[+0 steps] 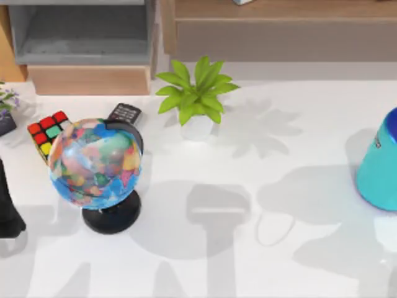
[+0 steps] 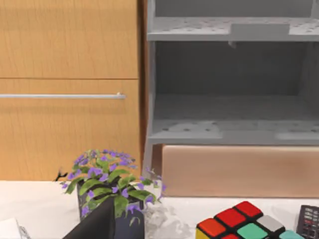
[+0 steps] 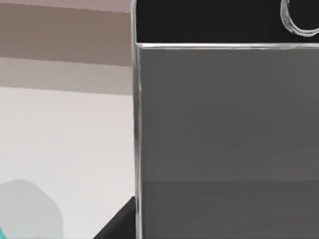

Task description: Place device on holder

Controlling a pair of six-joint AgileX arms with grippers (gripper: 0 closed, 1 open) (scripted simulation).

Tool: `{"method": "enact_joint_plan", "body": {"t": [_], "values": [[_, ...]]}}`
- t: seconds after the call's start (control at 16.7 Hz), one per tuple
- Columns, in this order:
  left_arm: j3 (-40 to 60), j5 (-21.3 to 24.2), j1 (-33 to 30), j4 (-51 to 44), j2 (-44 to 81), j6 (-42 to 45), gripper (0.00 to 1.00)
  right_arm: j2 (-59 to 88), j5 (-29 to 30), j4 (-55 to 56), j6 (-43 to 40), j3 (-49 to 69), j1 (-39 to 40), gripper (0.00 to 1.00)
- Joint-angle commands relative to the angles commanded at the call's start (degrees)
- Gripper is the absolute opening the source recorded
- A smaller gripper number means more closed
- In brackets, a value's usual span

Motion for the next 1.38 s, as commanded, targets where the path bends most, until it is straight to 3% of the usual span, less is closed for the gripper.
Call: {"method": "enact_joint_plan", "body": {"t": [0.72,1.38], "values": [[0.0,0.0,0.0,0.0,0.0,0.0,1.00,9.7,2.0,8.1,4.6,0.6,1.8,0.00],[0.0,0.0,0.0,0.0,0.0,0.0,1.00,9.7,2.0,8.1,4.6,0.6,1.8,0.83]]}}
